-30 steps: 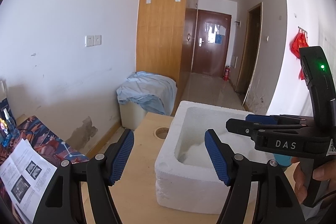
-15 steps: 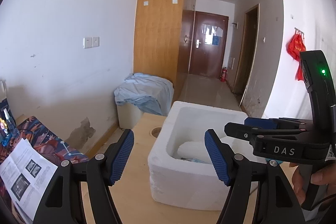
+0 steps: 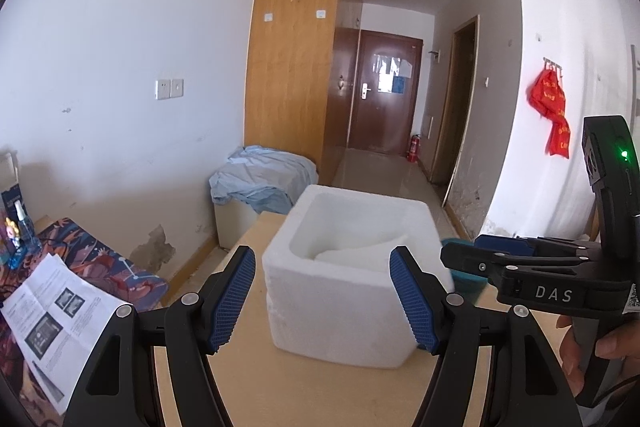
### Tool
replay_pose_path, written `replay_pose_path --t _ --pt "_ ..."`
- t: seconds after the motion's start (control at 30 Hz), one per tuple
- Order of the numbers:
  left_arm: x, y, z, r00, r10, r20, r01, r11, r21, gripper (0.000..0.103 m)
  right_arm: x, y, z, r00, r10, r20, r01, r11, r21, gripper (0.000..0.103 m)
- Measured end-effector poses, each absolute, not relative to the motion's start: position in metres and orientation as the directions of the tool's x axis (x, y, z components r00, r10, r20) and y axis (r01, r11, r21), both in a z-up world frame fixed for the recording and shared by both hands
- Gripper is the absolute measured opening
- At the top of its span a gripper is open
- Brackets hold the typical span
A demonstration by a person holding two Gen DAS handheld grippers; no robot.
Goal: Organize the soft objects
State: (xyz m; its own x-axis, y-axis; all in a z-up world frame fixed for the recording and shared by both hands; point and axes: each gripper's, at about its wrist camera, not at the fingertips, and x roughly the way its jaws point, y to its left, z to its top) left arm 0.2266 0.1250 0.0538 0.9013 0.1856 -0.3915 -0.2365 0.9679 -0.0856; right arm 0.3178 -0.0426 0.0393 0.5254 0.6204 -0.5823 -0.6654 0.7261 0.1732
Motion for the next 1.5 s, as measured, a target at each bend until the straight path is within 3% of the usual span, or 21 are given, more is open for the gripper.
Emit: replay_pose_path --t 0.47,0.6,1.23,1.37,1.5 --pt "0.157 0.072 0.041 0.925 0.106 -0.365 -0.139 0.988 -0.066 0.073 0.242 -0.097 0.017 0.584 0.59 -0.557 -0.618 0.768 0.166 0.061" --pt "0.14 0.064 0.034 0.928 0.081 -0.363 -0.113 0.991 -0.069 0.074 0.227 -0.113 0.004 0.609 0.566 -0.556 -0.58 0.796 0.175 0.07" --pt "0.088 0.033 0.007 0.927 -0.058 -0.371 0.029 0.996 -0.083 0.074 0.161 -0.163 -0.025 0.692 0.46 -0.555 -0.45 0.877 0.167 0.07" --pt "0.08 0.018 -0.003 0.92 -0.087 -0.382 0.065 0.995 -0.071 0.075 0.141 -0.185 -0.034 0.722 0.43 -0.542 -0.402 0.898 0.177 0.08" --pt "0.074 0.002 -0.013 0.917 -0.11 -0.385 0.093 0.994 -0.063 0.082 0.128 -0.205 -0.045 0.747 0.39 -0.538 -0.353 0.919 0.175 0.081"
